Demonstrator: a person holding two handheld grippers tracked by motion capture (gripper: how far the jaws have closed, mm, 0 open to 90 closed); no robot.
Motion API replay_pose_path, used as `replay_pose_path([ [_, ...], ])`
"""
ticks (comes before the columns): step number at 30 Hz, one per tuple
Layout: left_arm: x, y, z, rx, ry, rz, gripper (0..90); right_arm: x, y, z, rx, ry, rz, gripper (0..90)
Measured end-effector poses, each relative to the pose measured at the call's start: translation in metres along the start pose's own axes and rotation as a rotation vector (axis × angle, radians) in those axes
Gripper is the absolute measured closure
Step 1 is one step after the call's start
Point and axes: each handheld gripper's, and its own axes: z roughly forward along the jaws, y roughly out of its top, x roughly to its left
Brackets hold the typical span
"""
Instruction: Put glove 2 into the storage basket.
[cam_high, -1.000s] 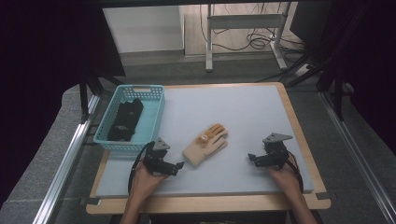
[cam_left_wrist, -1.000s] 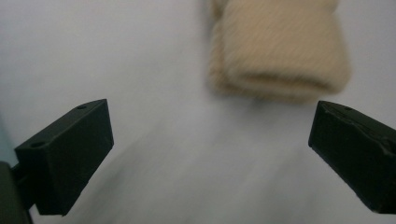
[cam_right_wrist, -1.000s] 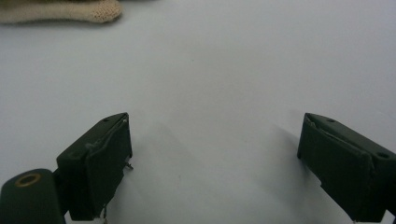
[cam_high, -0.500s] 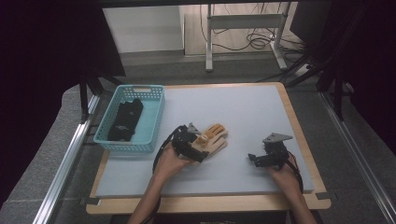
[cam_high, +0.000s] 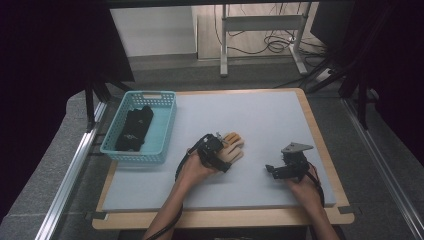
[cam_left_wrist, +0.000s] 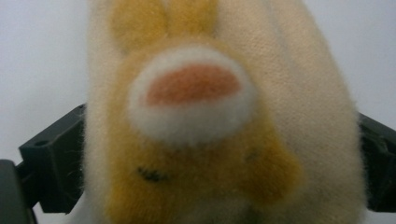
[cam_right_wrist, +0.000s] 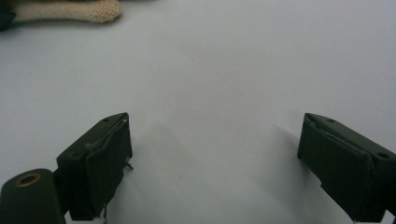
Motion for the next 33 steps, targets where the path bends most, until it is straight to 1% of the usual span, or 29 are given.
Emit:
replay_pose_path([
  [2, -0.001, 0.0, -0.003, -0.003, -0.001, 0.006, 9.4, 0.0, 0.0, 0.0, 0.0, 0.0, 0.0, 9.6],
  [5, -0.002, 0.0, -0.006, -0.003, 0.002, 0.002, 18.5, 0.0, 0.0, 0.0, 0.0, -0.001, -0.001, 9.6],
  [7, -0.002, -0.001, -0.008, -0.007, 0.009, -0.008, 26.9, 0.0, 0.0, 0.0, 0.0, -0.001, -0.001, 9.6],
  [8, 0.0, -0.001, -0.009, -0.009, 0.009, -0.014, 33.7, 0.0, 0.0, 0.0, 0.0, -0.002, -0.002, 9.6],
  [9, 0.001, -0.001, -0.01, -0.008, 0.008, -0.024, 38.5, 0.0, 0.0, 0.0, 0.0, -0.001, -0.002, 9.6],
  [11, 0.003, -0.001, -0.012, -0.008, 0.01, -0.039, 45.8, 0.0, 0.0, 0.0, 0.0, -0.001, -0.001, 9.6],
  [14, 0.006, -0.001, -0.013, -0.007, 0.004, -0.059, 52.4, 0.0, 0.0, 0.0, 0.0, -0.001, -0.001, 9.6],
  [16, 0.007, -0.001, -0.013, -0.008, -0.002, -0.065, 54.9, 0.0, 0.0, 0.0, 0.0, -0.001, -0.001, 9.6],
  [18, 0.009, -0.001, -0.014, -0.008, -0.018, -0.076, 56.9, 0.0, 0.0, 0.0, 0.0, -0.001, -0.001, 9.6],
  [20, 0.01, 0.0, -0.016, -0.009, -0.032, -0.081, 57.6, 0.0, 0.0, 0.0, 0.0, -0.001, -0.002, 9.6],
  [21, 0.011, 0.0, -0.017, -0.009, -0.031, -0.079, 57.7, 0.0, 0.0, 0.0, 0.0, -0.001, -0.001, 9.6],
  [23, 0.012, 0.002, -0.02, -0.014, -0.019, -0.08, 57.8, 0.0, 0.0, 0.0, 0.0, -0.001, -0.001, 9.6],
  [26, 0.016, 0.004, -0.029, -0.033, -0.004, -0.087, 57.7, 0.0, 0.0, 0.0, 0.0, 0.0, 0.0, 9.6],
  [29, 0.022, 0.006, -0.04, -0.056, 0.005, -0.111, 57.6, 0.0, 0.0, 0.0, 0.0, 0.0, -0.001, 9.6],
  [33, 0.032, 0.008, -0.056, -0.069, 0.035, -0.129, 57.4, 0.0, 0.0, 0.0, 0.0, 0.0, -0.001, 9.6],
])
